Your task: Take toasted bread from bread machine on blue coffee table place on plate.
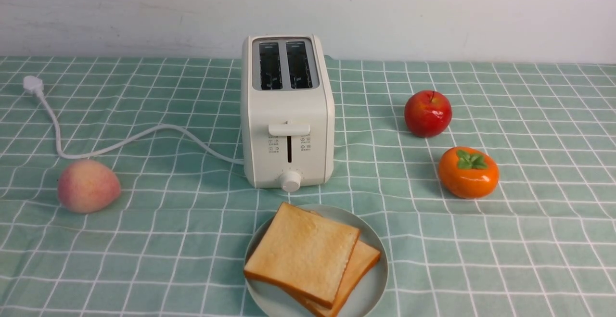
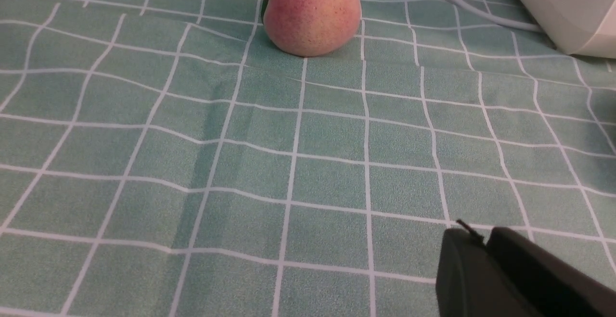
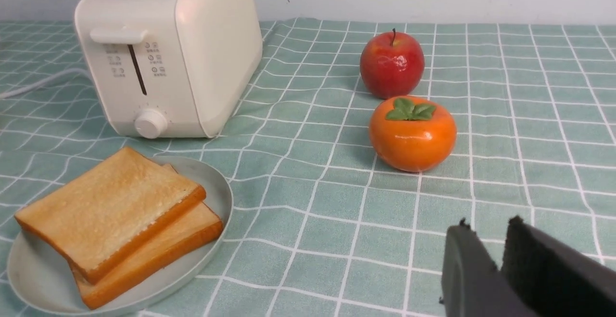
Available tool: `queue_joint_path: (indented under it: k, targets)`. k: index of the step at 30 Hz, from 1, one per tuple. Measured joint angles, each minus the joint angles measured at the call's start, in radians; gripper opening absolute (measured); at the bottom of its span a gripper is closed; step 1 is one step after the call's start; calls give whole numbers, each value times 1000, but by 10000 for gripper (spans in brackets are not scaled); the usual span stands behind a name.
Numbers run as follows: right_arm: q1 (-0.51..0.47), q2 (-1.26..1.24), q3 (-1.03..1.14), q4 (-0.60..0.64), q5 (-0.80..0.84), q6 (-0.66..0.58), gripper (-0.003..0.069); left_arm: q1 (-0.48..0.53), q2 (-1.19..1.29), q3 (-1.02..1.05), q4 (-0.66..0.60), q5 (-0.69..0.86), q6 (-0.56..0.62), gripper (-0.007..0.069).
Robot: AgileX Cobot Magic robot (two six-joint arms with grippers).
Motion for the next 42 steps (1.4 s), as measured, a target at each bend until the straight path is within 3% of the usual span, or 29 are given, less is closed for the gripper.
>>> queue_joint_path:
  k: [6,9,16,24,42]
  targets:
    - [-45,-11,0,-108,118,-2,128,0,0,0,0,0,0,60]
    - [-125,-59,2,-136,221,-2,131,0,0,0,0,0,0,66]
    - [-232,-140,118,-148,201,15,135,0,0,0,0,0,0,73]
    - [-246,-161,193,-148,100,70,141,0,0,0,-1,0,0,81]
    - [-248,-161,195,-148,95,74,160,0,0,0,-1,0,0,91]
